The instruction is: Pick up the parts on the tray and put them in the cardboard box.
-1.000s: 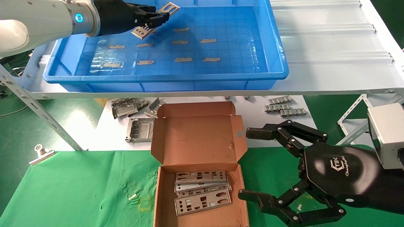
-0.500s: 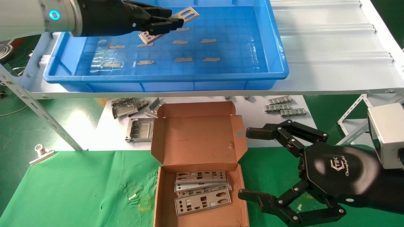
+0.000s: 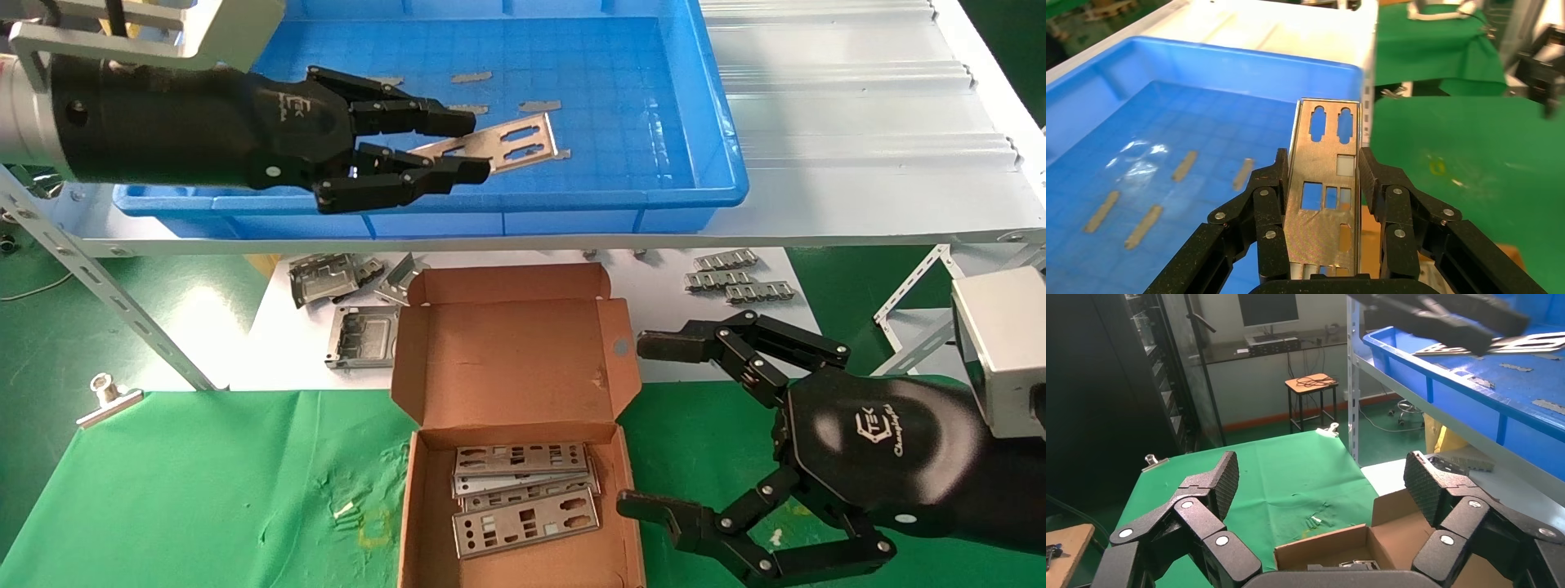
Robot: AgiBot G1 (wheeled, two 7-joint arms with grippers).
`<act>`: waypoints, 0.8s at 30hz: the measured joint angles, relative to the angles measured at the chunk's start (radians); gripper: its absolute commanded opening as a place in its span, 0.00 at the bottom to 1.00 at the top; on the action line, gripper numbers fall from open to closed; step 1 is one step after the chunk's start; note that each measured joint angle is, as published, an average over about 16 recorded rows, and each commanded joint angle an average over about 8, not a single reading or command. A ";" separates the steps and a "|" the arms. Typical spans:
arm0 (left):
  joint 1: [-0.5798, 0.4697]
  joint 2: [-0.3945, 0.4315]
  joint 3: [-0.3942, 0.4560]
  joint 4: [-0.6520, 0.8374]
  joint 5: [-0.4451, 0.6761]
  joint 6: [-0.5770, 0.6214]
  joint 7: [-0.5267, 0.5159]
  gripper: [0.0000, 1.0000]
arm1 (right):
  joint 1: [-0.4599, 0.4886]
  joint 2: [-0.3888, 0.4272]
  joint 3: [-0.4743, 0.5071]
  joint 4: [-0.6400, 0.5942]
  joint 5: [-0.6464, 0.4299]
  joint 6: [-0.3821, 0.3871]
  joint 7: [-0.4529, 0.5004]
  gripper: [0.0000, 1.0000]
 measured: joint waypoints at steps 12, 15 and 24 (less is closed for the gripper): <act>0.202 -0.194 0.067 -0.409 -0.160 0.016 -0.059 0.00 | 0.000 0.000 0.000 0.000 0.000 0.000 0.000 1.00; 0.265 -0.226 0.090 -0.506 -0.179 -0.020 -0.078 0.00 | 0.000 0.000 0.000 0.000 0.000 0.000 0.000 1.00; 0.470 -0.204 0.151 -0.657 -0.120 -0.235 -0.059 0.00 | 0.000 0.000 0.000 0.000 0.000 0.000 0.000 1.00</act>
